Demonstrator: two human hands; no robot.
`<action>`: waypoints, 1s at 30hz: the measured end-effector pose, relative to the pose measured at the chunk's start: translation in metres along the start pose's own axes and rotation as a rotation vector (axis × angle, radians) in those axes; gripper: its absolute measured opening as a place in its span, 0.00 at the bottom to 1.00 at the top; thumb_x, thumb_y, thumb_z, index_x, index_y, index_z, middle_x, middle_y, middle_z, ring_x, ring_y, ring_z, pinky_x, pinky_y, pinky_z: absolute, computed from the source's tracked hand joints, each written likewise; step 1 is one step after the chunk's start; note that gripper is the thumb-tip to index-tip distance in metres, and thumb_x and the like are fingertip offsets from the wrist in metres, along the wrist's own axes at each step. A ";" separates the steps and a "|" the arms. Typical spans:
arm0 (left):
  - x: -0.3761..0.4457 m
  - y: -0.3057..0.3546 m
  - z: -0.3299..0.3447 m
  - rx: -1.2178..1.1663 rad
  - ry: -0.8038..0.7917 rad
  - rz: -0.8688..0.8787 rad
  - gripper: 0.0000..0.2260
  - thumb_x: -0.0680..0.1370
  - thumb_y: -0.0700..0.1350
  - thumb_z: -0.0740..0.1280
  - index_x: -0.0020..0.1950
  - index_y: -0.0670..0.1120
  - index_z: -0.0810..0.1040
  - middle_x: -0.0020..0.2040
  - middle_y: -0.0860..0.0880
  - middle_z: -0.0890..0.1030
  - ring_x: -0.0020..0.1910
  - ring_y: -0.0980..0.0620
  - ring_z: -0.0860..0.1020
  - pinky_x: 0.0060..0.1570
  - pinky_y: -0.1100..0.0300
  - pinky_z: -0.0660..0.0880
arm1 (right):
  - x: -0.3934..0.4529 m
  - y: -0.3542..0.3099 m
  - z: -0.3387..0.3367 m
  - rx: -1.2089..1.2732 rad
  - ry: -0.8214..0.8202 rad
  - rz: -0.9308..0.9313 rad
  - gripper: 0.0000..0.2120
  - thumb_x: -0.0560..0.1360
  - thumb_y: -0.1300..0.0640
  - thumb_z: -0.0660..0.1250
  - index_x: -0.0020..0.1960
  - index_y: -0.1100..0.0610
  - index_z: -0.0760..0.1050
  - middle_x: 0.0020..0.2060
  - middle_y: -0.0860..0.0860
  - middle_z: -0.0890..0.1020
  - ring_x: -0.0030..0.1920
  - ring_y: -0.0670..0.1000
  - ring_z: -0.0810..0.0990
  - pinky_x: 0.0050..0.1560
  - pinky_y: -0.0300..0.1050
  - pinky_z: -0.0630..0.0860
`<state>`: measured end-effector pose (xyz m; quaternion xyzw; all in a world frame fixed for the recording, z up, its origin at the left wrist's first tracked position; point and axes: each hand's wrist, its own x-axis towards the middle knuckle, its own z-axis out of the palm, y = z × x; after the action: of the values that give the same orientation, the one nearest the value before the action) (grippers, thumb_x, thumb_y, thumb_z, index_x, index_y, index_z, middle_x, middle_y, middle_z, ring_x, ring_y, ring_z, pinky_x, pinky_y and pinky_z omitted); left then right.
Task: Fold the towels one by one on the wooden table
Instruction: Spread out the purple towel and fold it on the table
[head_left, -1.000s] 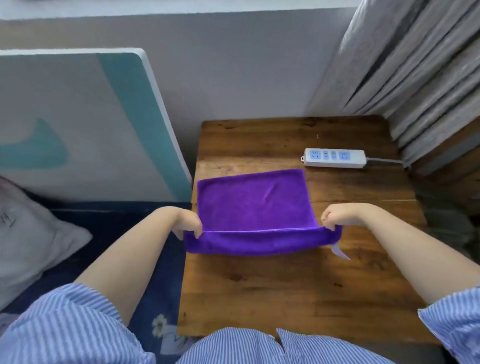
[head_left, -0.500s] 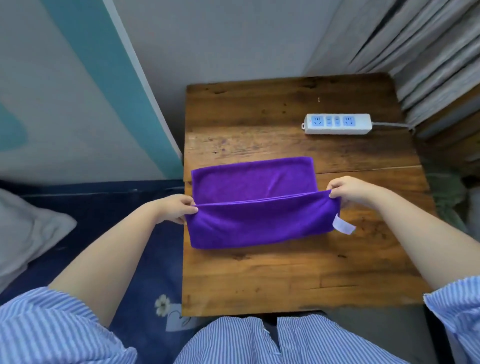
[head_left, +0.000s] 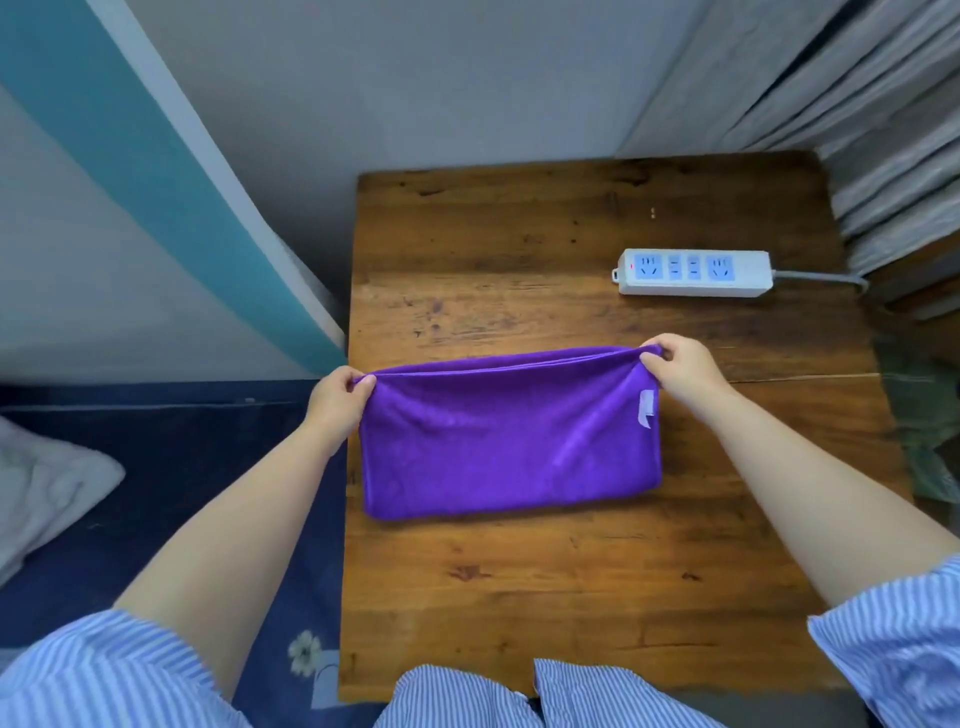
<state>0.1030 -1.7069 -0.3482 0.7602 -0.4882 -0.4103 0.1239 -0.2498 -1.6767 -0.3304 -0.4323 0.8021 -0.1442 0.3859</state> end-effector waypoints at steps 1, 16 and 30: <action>0.006 0.000 0.003 0.023 0.014 -0.008 0.07 0.79 0.44 0.60 0.48 0.42 0.74 0.43 0.48 0.74 0.45 0.51 0.71 0.41 0.59 0.65 | 0.006 -0.001 0.003 -0.022 0.000 0.003 0.09 0.77 0.62 0.59 0.52 0.63 0.75 0.50 0.59 0.79 0.47 0.52 0.73 0.45 0.42 0.68; 0.037 -0.013 0.020 0.132 -0.016 0.007 0.07 0.81 0.44 0.55 0.46 0.44 0.68 0.43 0.47 0.73 0.40 0.53 0.70 0.31 0.64 0.63 | 0.038 -0.002 0.023 -0.044 0.006 0.053 0.09 0.79 0.60 0.56 0.54 0.62 0.72 0.50 0.58 0.77 0.45 0.50 0.72 0.33 0.36 0.64; 0.045 -0.013 0.025 0.192 -0.006 0.004 0.11 0.82 0.49 0.50 0.53 0.44 0.67 0.44 0.45 0.74 0.43 0.46 0.73 0.43 0.53 0.71 | 0.053 0.001 0.035 -0.141 0.037 -0.009 0.12 0.81 0.55 0.48 0.60 0.59 0.63 0.45 0.55 0.72 0.43 0.50 0.73 0.30 0.37 0.64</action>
<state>0.1012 -1.7333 -0.3946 0.7662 -0.5273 -0.3637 0.0500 -0.2412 -1.7150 -0.3803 -0.4592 0.8154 -0.0970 0.3388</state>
